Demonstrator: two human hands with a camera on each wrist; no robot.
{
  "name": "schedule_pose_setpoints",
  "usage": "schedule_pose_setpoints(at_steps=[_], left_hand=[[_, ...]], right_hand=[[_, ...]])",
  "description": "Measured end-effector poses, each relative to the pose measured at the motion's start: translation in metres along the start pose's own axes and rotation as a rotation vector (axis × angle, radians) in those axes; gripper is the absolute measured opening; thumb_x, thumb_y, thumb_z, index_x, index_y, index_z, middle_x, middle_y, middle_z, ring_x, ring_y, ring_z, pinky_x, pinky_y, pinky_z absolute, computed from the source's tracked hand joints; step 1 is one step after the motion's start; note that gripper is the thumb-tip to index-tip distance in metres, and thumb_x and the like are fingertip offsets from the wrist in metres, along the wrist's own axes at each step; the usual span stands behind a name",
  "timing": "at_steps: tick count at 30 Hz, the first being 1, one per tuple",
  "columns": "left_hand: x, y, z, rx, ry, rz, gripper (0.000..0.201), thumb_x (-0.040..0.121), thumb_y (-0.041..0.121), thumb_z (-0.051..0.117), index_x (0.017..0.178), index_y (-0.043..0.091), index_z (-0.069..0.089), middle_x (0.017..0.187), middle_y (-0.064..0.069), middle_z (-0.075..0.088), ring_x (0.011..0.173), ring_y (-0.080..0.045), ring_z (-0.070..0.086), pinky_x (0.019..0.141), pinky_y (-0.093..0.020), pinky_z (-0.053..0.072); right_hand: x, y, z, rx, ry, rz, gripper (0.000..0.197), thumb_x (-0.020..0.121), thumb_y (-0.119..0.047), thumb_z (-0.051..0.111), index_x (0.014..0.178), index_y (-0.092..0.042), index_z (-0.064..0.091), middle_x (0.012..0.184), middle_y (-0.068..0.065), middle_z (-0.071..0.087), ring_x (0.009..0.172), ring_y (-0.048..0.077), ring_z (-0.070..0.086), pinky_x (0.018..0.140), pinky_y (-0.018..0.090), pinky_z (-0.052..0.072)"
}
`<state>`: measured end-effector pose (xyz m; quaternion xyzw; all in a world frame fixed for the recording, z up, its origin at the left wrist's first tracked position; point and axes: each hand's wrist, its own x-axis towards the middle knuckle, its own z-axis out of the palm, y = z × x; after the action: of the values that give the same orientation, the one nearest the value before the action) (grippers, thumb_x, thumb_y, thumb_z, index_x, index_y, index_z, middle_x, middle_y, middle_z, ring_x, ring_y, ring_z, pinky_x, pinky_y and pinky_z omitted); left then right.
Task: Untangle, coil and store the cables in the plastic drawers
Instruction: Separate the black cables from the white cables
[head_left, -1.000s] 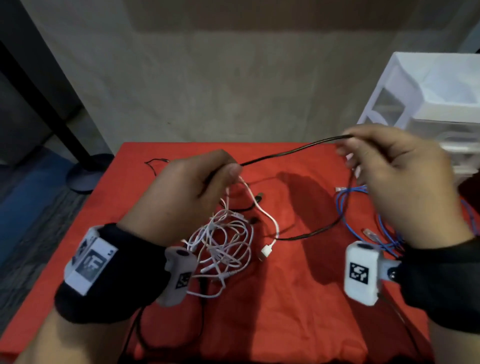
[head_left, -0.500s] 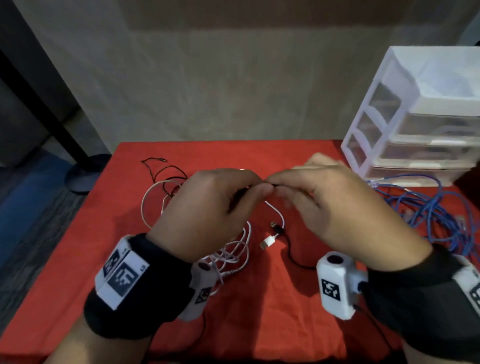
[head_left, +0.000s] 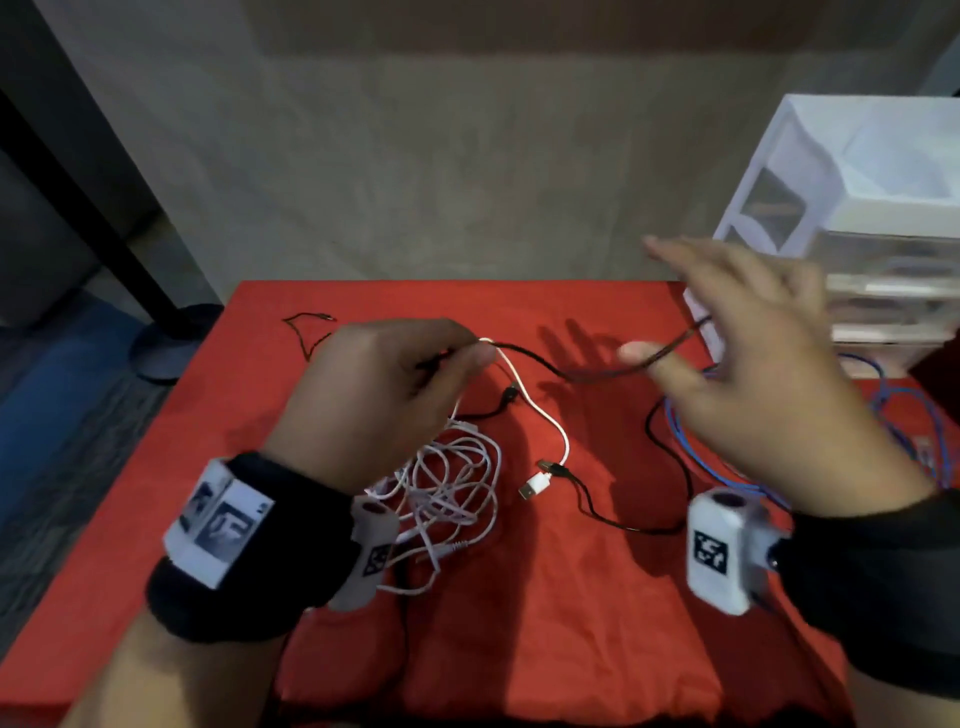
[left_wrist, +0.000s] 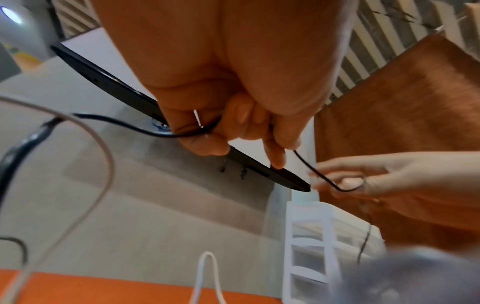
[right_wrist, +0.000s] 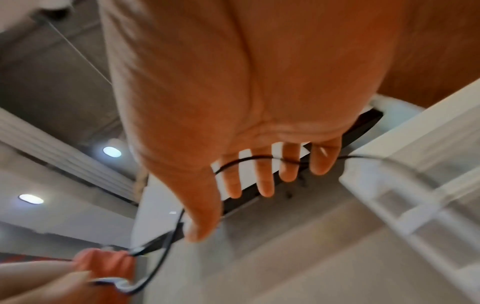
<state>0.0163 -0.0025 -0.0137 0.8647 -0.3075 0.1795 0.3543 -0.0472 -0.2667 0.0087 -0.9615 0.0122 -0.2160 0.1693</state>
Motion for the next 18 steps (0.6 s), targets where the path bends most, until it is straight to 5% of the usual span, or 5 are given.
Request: schedule_pose_setpoints(at_steps=[3, 5, 9, 13, 18], left_hand=[[0.001, 0.014, 0.014, 0.029, -0.032, 0.056, 0.022, 0.098, 0.041, 0.06, 0.089, 0.026, 0.074, 0.055, 0.013, 0.044, 0.056, -0.004, 0.044, 0.054, -0.031, 0.043], [0.001, 0.016, 0.021, 0.051, -0.046, 0.061, 0.023, 0.097, 0.042, 0.06, 0.087, 0.026, 0.074, 0.056, 0.009, 0.044, 0.057, -0.009, 0.045, 0.053, -0.036, 0.044], [0.001, 0.01, 0.021, 0.013, -0.045, 0.02, 0.023, 0.097, 0.042, 0.061, 0.085, 0.027, 0.074, 0.058, 0.008, 0.051, 0.056, -0.009, 0.048, 0.054, -0.037, 0.045], [0.001, 0.021, 0.013, -0.113, -0.054, 0.049, 0.019, 0.099, 0.036, 0.065, 0.088, 0.025, 0.076, 0.059, 0.008, 0.057, 0.055, -0.012, 0.053, 0.053, -0.031, 0.042], [0.002, 0.001, 0.006, -0.066, -0.049, -0.018, 0.023, 0.101, 0.037, 0.061, 0.085, 0.023, 0.071, 0.057, 0.006, 0.055, 0.053, -0.014, 0.053, 0.052, -0.028, 0.04]], right_hand=[[-0.009, -0.036, 0.011, -0.027, -0.112, -0.162, 0.069, 0.079, -0.042, 0.062, 0.145, -0.047, 0.046, 0.156, -0.019, 0.039, 0.136, 0.024, 0.034, 0.093, 0.039, 0.024], [-0.016, -0.044, 0.021, 0.007, -0.18, -0.217, 0.069, 0.074, -0.024, 0.05, 0.139, -0.046, 0.052, 0.153, -0.022, 0.041, 0.142, 0.023, 0.032, 0.093, 0.039, 0.021], [-0.019, -0.041, 0.022, 0.185, -0.309, -0.189, 0.062, 0.076, -0.042, 0.038, 0.135, -0.043, 0.056, 0.133, -0.03, 0.053, 0.143, 0.012, 0.031, 0.109, 0.05, 0.022], [-0.012, -0.035, 0.028, 0.175, -0.192, -0.146, 0.024, 0.09, -0.053, 0.05, 0.103, -0.043, 0.068, 0.086, -0.019, 0.065, 0.103, 0.003, 0.056, 0.099, 0.049, 0.03], [0.001, -0.006, 0.001, 0.279, 0.073, -0.059, 0.02, 0.099, -0.037, 0.057, 0.088, -0.025, 0.069, 0.079, -0.013, 0.066, 0.087, 0.015, 0.059, 0.086, 0.041, 0.044]])
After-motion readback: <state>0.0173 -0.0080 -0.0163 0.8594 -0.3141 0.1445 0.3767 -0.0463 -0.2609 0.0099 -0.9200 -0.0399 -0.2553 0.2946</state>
